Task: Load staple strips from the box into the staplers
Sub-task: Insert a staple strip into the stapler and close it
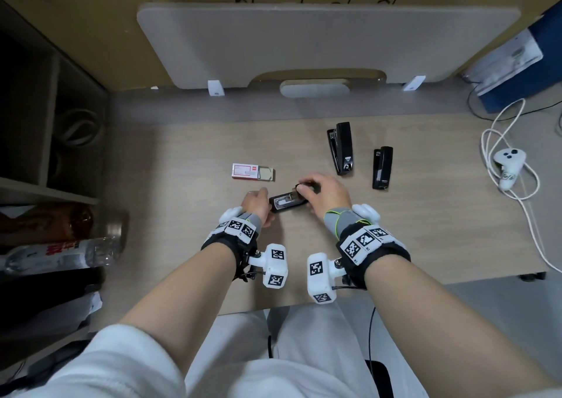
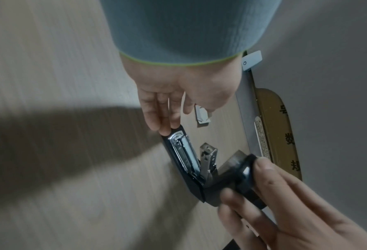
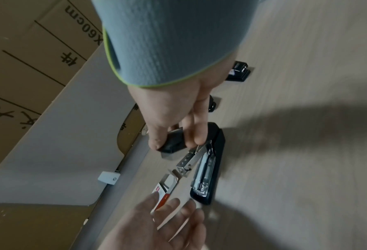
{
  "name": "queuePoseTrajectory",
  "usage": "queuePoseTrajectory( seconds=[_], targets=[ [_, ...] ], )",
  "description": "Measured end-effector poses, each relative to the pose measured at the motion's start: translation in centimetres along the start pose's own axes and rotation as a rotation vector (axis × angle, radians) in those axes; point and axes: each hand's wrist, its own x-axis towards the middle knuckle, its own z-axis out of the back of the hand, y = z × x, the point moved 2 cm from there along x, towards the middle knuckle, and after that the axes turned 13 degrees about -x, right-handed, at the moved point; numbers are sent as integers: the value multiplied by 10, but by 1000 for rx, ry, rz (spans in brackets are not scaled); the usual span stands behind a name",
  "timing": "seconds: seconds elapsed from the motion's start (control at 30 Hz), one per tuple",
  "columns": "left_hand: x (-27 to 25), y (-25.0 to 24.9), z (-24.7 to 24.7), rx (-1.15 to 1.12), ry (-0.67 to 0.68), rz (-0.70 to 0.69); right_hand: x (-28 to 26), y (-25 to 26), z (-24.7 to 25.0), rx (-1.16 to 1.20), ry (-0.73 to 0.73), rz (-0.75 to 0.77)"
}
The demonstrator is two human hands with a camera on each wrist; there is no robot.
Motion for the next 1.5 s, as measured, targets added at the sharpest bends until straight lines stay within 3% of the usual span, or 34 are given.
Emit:
queuePoseTrajectory(
  seconds=[0.17, 0.6, 0.97, 1.17, 1.3, 1.4, 1.5],
  targets=[
    [8, 3, 12, -6, 52, -1, 1, 0, -18, -146, 115, 69],
    [20, 23, 2, 420, 120, -140, 14, -12, -28, -276, 89, 38],
    [34, 28, 5, 336, 66, -42, 15, -16, -28, -354, 200, 29],
    [29, 22, 0, 152, 121, 12, 9, -30, -14, -453, 241, -152],
    [28, 14, -20, -3, 210, 192, 3, -38, -1, -572, 332, -310],
    [19, 19, -49, 16, 297, 282, -5, -54, 1, -510, 310, -423],
    [7, 25, -85, 55, 371, 278, -10, -81, 9, -431, 270, -521]
  ],
)
